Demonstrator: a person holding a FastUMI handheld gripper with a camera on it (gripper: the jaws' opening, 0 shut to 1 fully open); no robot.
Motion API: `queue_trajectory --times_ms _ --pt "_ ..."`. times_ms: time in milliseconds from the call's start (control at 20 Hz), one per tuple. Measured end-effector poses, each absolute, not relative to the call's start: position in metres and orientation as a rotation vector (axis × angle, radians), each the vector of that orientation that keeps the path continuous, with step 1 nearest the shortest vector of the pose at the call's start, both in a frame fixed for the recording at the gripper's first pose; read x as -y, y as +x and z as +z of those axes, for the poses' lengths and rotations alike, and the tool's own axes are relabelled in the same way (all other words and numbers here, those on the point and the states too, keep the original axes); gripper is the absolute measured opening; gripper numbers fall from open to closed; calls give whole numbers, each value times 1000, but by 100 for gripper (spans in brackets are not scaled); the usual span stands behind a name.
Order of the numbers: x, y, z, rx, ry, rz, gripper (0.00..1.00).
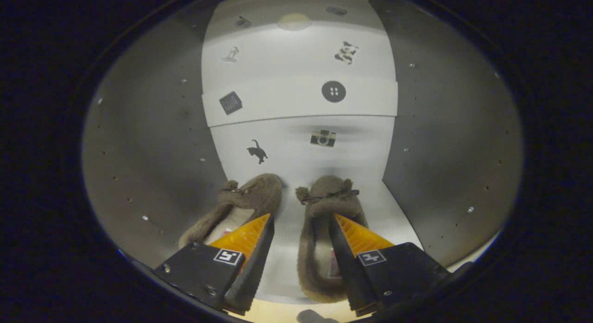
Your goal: Open the shoe cabinet door, grab the shoes and put them into the shoe cabinet, then close the shoe cabinet door.
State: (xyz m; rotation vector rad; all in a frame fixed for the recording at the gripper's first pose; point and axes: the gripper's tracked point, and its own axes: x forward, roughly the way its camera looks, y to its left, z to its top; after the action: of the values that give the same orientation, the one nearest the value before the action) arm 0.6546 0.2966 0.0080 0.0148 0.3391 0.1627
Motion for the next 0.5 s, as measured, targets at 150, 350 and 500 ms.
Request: queue_trajectory --times_ms 150,350,500 --pt "-296 623 19 -307 1 157 79" --pt "-295 574 36 -246 11 151 79" --pt "-296 525 52 -199 13 165 80"
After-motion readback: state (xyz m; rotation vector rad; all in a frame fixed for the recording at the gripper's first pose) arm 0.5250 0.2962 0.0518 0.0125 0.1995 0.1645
